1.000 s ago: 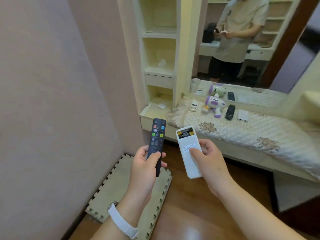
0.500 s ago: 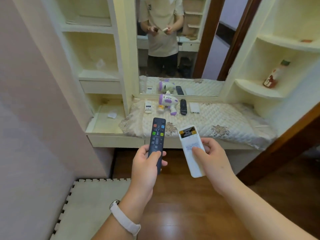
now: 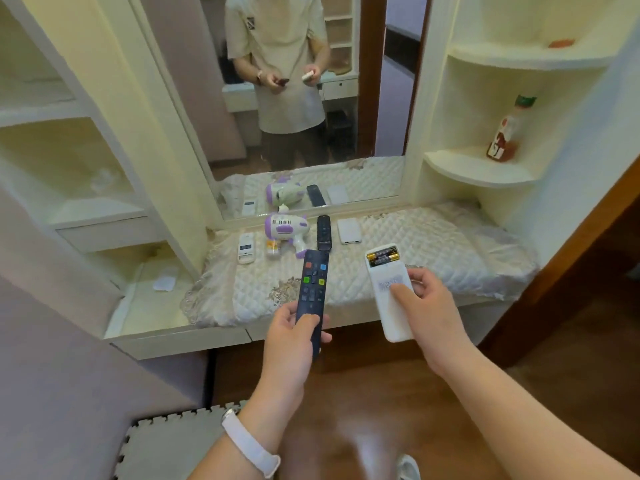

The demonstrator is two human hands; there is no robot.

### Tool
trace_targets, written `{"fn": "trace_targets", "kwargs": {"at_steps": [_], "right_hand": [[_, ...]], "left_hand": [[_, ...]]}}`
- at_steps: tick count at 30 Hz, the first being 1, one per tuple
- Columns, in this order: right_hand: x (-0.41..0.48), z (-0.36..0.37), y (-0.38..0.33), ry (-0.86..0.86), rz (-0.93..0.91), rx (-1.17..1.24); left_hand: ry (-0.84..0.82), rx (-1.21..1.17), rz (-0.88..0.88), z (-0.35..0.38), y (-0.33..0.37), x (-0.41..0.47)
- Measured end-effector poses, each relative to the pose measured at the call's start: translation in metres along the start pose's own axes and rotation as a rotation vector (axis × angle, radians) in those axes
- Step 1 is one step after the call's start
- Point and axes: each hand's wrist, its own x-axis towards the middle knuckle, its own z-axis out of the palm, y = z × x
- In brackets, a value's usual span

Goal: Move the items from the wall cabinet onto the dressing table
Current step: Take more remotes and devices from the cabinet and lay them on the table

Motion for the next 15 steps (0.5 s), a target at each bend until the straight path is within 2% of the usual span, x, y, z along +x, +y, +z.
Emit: {"fn": "trace_targets", "kwargs": {"at_steps": [8, 15], "right_hand": [[0.107, -0.078, 0.002, -0.014, 0.041, 0.057], [0.155, -0.098, 0.013, -0.023, 0.105, 0.097]], "left_hand": [[0.0, 0.048, 0.01, 0.12, 0.026, 0.057], [0.049, 0.096, -0.036, 0.162, 0.028, 0.089]]}}
